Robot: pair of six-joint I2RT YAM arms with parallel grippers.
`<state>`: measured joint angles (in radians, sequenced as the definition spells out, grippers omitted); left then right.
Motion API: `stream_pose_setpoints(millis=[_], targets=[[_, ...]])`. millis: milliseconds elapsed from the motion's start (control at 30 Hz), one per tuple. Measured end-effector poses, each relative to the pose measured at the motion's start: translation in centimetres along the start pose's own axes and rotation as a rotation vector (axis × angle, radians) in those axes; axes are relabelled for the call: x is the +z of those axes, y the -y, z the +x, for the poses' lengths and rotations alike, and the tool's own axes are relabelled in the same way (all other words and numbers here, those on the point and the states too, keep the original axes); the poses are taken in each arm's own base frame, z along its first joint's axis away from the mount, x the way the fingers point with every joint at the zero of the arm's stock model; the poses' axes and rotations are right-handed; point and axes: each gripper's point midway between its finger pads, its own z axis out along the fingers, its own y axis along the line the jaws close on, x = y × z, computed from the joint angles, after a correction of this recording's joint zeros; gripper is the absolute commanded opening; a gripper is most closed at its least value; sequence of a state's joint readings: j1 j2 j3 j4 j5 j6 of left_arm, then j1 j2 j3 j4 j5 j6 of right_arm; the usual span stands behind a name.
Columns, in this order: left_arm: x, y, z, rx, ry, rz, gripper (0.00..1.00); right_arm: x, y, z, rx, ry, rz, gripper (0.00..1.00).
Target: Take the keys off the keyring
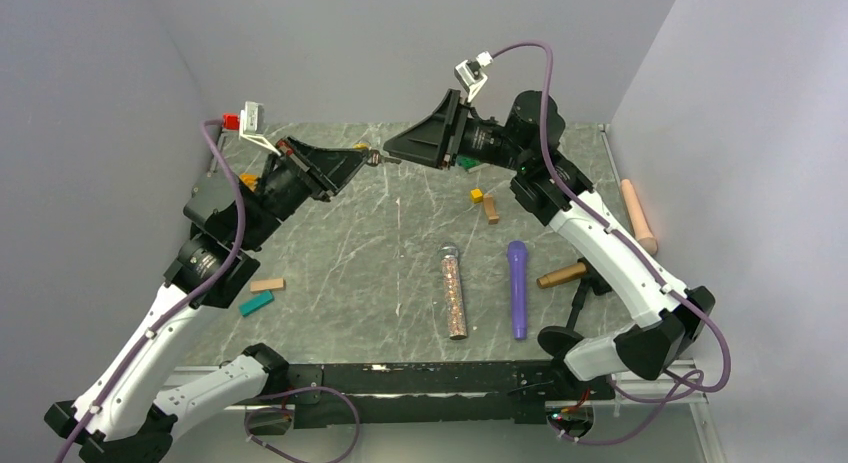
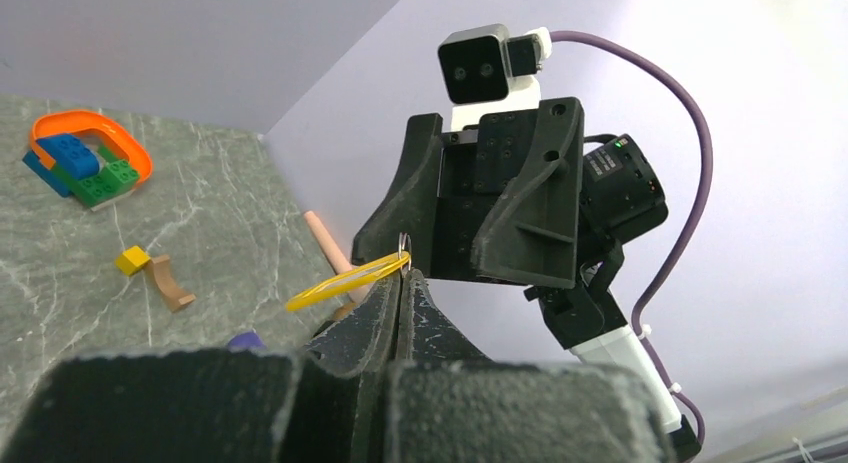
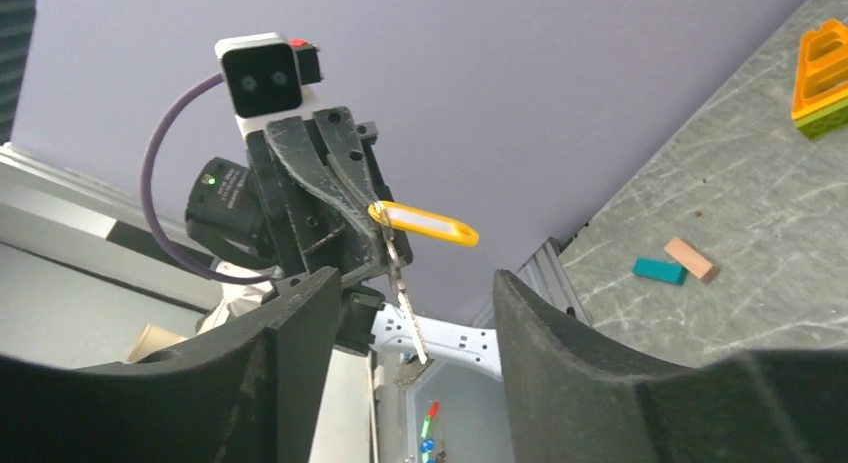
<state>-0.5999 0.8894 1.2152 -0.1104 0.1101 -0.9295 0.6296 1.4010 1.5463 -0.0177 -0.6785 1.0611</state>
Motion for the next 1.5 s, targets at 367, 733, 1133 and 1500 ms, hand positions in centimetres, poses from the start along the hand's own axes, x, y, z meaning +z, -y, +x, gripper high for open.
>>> stream_pose_setpoints(millis=[367, 733, 1133, 1500], targets=[[0.2, -0.4, -1.5, -0.015, 0.076, -0.033, 0.00, 0.4, -2.2, -1.1, 0.037, 0.044, -0.106, 0.57], [0.8, 0.6, -2.6, -0.031, 0.125, 0.011, 0.00, 1.4, -2.3, -1.2, 0.096, 0.037, -0.146, 0.44], [1.7, 0.5, -2.6, -0.057, 0.136, 0.023, 0.00, 1.7, -2.3, -0.5, 0.105, -0.015, -0.172, 0.24], [1.6, 0.4, -1.4, -0.056, 0.086, 0.036, 0.00, 1.8, -1.2, 0.2, 0.078, -0.047, -0.130, 0.00]])
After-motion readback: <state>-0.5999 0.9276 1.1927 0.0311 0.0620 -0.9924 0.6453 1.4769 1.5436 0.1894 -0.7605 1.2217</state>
